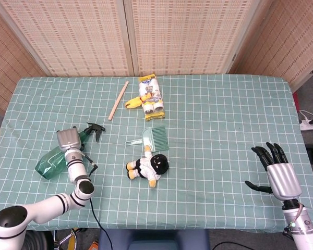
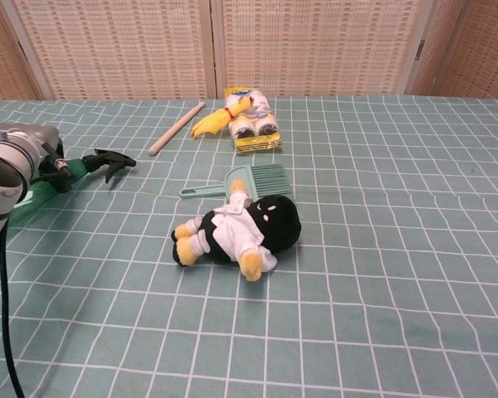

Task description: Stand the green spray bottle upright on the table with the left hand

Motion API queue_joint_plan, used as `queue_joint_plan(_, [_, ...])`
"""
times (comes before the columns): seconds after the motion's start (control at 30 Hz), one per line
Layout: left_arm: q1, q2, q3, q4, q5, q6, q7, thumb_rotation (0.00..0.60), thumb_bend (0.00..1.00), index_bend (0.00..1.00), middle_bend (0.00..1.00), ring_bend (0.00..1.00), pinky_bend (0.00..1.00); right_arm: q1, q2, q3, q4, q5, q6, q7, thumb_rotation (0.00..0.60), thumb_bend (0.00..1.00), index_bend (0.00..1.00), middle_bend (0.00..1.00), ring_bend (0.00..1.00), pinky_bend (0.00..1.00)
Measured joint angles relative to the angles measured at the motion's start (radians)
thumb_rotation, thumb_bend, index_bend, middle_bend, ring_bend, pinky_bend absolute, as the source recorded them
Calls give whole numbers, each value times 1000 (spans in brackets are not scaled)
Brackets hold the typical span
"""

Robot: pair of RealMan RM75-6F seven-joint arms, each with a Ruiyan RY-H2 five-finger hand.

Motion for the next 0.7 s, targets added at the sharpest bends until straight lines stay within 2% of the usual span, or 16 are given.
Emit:
queue_joint_plan(0.17, [2, 12, -1, -20, 54, 20, -26, 600, 308, 411, 605, 546, 353, 0, 1, 0, 0, 1, -1, 3, 600, 0, 165, 145, 0, 0])
queue_joint_plan(0.37, [6, 65, -16, -87, 232, 81, -169, 600, 324, 529, 723, 651, 446, 0, 0, 1, 2, 4, -1, 2, 600, 0, 168, 145, 0, 0])
queue_joint_plan(0.5, [27, 127, -51, -169, 359, 125, -364, 600, 329, 561, 757, 678, 466, 0, -3, 2, 1, 6, 2, -8, 600, 0, 169, 145, 0, 0])
queue_joint_plan(0.7, [89, 198, -139, -263, 459, 148, -738, 600, 335, 565, 766, 685, 446, -2, -10, 4, 1, 6, 9, -32, 600, 0, 176, 146, 0, 0])
